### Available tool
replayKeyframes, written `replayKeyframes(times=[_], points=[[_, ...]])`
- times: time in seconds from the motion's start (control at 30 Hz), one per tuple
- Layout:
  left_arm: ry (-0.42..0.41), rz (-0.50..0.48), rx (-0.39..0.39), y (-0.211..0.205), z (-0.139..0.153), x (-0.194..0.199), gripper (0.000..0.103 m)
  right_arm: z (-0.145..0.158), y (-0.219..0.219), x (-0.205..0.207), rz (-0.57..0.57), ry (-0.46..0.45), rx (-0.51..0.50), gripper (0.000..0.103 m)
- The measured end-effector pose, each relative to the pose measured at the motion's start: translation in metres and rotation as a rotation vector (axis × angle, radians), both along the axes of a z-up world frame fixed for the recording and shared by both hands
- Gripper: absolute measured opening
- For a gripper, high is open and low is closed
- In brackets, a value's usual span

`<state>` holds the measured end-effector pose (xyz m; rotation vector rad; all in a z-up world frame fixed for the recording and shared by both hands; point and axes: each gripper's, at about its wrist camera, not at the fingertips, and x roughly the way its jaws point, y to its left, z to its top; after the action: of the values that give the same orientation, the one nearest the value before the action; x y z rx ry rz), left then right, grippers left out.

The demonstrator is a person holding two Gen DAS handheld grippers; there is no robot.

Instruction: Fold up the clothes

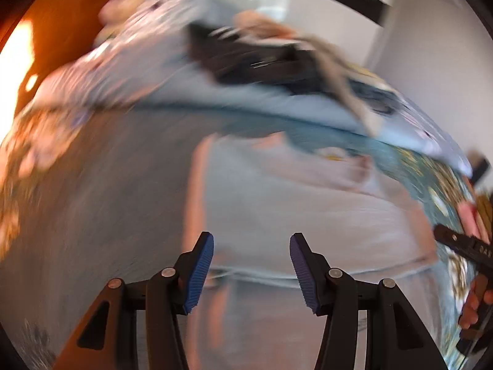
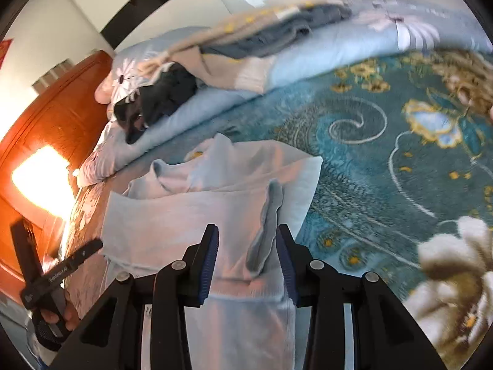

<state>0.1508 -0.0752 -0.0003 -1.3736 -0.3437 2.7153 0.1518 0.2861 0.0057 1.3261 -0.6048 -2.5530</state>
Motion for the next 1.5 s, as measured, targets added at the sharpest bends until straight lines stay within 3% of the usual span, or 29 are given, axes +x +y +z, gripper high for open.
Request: replayKeyframes(times=[0.03,0.1,0.13,0.17,0.3,0.37,0.53,0.6,0.67,0.7,0.9,1.2,1.37,1.5], points=[[-0.018,0.024,0.009,-0.007,-0.006,-0.001,0.056,-0.003,0.0,-0.006,-0.008,-0.017,0.003,0.04],[-0.049,0.048,0.03,-0.014,-0.017,-0.003,0.056,-0.005,-0.002,-0.01,-0.011,-0.03,0.007,0.029],[-0.067,0.051,0.046,-0.016,-0.022,-0.004,0.056,-0.004,-0.004,-0.01,-0.001,-0.031,0.015,0.009],[-0.079,0.054,0.056,-0.018,-0.026,-0.004,0.056,-0.002,-0.006,-0.009,0.008,-0.031,0.023,0.003],[-0.067,0.042,0.065,-0.016,-0.027,0.0,0.056,0.001,-0.004,-0.008,-0.029,-0.032,0.108,0.002],[-0.066,0.031,0.093,-0.018,-0.024,0.006,0.056,-0.005,0.009,-0.01,-0.064,-0.06,0.056,0.002],[-0.067,-0.016,0.131,-0.022,-0.012,0.023,0.056,0.002,0.01,0.004,-0.006,-0.029,0.021,0.004],[-0.086,-0.051,0.173,-0.025,-0.011,0.035,0.056,0.006,0.014,0.019,0.018,-0.026,-0.002,0.015],[-0.112,-0.083,0.219,-0.03,-0.012,0.052,0.056,0.003,0.02,0.04,0.05,-0.052,-0.035,0.036],[-0.125,-0.097,0.238,-0.032,-0.012,0.06,0.056,0.0,0.024,0.053,0.072,-0.071,-0.061,0.038],[-0.205,-0.154,0.326,-0.041,-0.02,0.114,0.056,-0.019,0.035,0.13,0.117,-0.168,-0.142,0.038],[-0.283,-0.156,0.45,-0.051,-0.023,0.209,0.056,-0.03,0.034,0.225,0.184,-0.175,-0.179,0.041],[-0.312,-0.148,0.501,-0.058,-0.026,0.245,0.055,-0.039,0.042,0.257,0.18,-0.162,-0.298,0.042],[-0.359,-0.118,0.627,-0.071,-0.033,0.259,0.055,-0.045,0.041,0.264,0.183,-0.16,-0.403,0.042]])
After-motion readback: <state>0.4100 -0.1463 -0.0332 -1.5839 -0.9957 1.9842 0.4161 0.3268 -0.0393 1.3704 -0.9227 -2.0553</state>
